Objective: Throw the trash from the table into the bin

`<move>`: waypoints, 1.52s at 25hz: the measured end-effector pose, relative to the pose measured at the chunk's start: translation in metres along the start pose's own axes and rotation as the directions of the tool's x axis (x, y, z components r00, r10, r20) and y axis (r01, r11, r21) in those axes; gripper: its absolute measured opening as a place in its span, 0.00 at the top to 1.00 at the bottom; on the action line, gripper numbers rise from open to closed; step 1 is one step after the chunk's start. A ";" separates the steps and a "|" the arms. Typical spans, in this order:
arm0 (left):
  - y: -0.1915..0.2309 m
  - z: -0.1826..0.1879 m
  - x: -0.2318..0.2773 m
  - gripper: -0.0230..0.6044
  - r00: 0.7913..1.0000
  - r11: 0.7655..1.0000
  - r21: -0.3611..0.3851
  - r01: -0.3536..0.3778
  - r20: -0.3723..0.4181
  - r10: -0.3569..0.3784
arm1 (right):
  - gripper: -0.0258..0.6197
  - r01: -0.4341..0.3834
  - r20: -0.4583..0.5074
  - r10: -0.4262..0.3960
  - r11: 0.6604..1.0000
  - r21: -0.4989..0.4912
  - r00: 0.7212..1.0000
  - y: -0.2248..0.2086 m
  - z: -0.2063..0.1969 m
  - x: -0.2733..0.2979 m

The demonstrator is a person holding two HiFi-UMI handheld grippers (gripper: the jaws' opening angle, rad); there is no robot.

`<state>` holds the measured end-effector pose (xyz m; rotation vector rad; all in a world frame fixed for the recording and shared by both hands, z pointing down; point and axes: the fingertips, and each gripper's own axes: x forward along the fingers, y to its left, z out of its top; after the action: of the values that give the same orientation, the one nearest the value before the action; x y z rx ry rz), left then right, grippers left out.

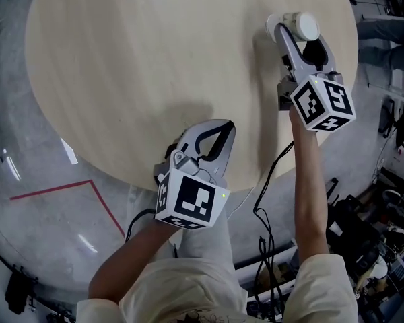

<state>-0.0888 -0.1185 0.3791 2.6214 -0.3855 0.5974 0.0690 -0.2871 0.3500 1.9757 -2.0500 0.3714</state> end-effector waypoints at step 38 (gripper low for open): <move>-0.312 -0.059 0.141 0.96 0.890 0.887 0.165 0.432 -0.236 -0.389 | 0.51 0.378 -0.049 -0.377 0.897 0.229 0.925 -0.216 -0.164 -0.376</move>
<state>0.1235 0.1567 0.3868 2.6891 0.3146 0.7725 0.2999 0.1142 0.3644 2.4478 -1.6226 0.5495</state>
